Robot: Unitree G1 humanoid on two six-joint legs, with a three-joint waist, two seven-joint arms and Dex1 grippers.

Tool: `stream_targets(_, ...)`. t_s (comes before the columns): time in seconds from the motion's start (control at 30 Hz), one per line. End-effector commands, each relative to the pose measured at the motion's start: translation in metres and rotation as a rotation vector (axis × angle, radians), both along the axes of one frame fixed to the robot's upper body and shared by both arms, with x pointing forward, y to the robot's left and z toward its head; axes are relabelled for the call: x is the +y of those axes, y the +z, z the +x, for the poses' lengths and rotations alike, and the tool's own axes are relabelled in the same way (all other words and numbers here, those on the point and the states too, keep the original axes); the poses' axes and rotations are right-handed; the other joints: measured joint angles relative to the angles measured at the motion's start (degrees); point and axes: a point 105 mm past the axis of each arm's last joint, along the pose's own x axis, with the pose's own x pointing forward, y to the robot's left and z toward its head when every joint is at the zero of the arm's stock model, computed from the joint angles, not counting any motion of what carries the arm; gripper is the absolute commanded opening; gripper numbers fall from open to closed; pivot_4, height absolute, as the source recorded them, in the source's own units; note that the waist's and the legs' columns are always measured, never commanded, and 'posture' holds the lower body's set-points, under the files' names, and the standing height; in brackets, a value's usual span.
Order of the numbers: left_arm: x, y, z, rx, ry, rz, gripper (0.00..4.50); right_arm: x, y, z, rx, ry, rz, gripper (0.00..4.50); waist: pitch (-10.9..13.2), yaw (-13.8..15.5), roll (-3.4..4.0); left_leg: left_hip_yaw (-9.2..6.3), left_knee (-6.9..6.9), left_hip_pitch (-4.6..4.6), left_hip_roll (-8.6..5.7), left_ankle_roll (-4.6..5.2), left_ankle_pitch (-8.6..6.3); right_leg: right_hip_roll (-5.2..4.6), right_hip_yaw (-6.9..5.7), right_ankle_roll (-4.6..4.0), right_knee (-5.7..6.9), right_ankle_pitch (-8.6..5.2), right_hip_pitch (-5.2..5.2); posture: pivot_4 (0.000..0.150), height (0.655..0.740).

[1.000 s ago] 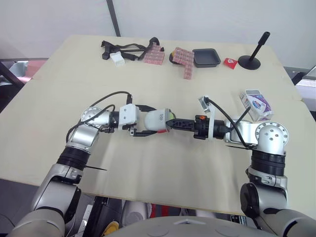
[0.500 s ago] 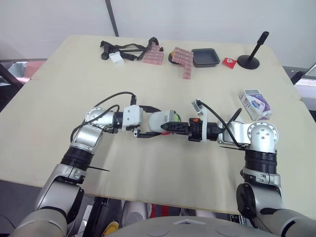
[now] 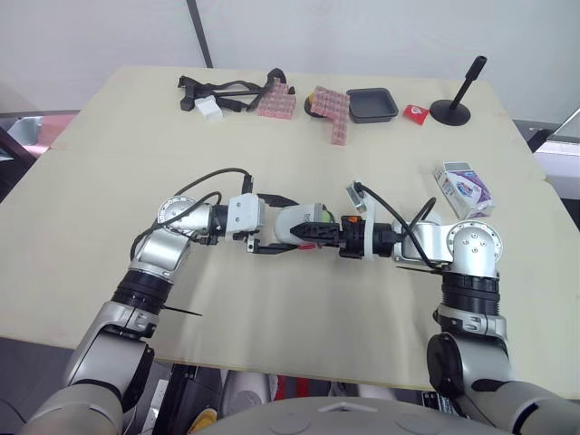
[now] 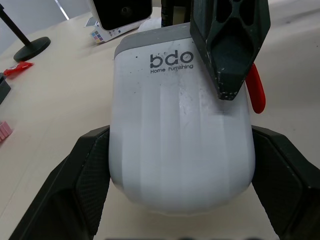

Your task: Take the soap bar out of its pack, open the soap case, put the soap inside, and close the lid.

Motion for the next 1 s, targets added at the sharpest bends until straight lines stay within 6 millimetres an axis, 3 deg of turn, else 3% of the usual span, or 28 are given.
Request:
stream_targets(0.03,0.002,0.008,0.000,-0.040,-0.001,-0.009,3.46,0.000,0.015,0.000,-0.045,0.011,0.051,2.66,0.00,0.01,0.00,0.00,-0.01,0.00,0.00,0.00,0.00,-0.01,0.00,0.00,0.00,0.00,0.00,0.150,0.7400)
stream_targets(0.1,0.003,0.008,0.000,-0.041,0.001,-0.009,3.46,0.001,0.015,-0.001,-0.047,0.015,0.052,2.27,0.00,0.01,0.00,-0.01,-0.01,0.00,0.00,0.00,0.00,-0.03,-0.01,0.00,-0.01,0.00,0.00,0.150,0.7400)
stream_targets(0.37,0.008,0.006,0.004,-0.036,0.022,0.005,3.46,0.002,0.015,-0.004,-0.036,0.029,0.072,2.26,0.00,-0.02,0.00,-0.01,-0.01,0.00,0.00,0.00,0.00,-0.02,-0.02,0.00,-0.01,0.00,0.00,0.150,0.7400)
stream_targets(0.43,0.009,0.002,0.005,-0.010,0.028,0.017,4.48,0.003,0.016,-0.004,-0.033,0.029,0.080,2.26,0.00,-0.02,0.00,-0.01,-0.01,0.00,0.00,0.00,0.00,-0.02,-0.02,0.00,-0.01,0.00,0.00,0.150,0.7400)
stream_targets(0.73,0.021,-0.001,0.017,-0.048,0.086,0.060,4.49,-0.004,0.020,0.001,-0.042,-0.013,0.082,2.26,0.00,0.01,0.00,0.00,-0.04,0.00,0.00,-0.02,0.01,-0.06,-0.03,0.00,-0.02,0.00,0.00,0.150,0.7400)
stream_targets(0.83,0.030,-0.001,0.020,-0.065,0.112,0.082,4.49,-0.012,0.020,0.005,-0.063,-0.041,0.041,2.26,0.00,-0.02,0.00,-0.01,-0.04,0.00,-0.01,-0.02,0.01,-0.05,-0.03,0.00,-0.03,0.00,0.01,0.150,0.7400)
stream_targets(1.0,0.049,0.002,0.027,-0.029,0.192,0.094,4.49,-0.033,0.020,0.017,-0.221,-0.082,-0.247,2.26,0.01,-0.01,0.01,-0.01,-0.05,-0.01,-0.01,-0.02,0.01,0.13,-0.03,0.01,-0.06,0.00,0.02,0.150,0.7400)
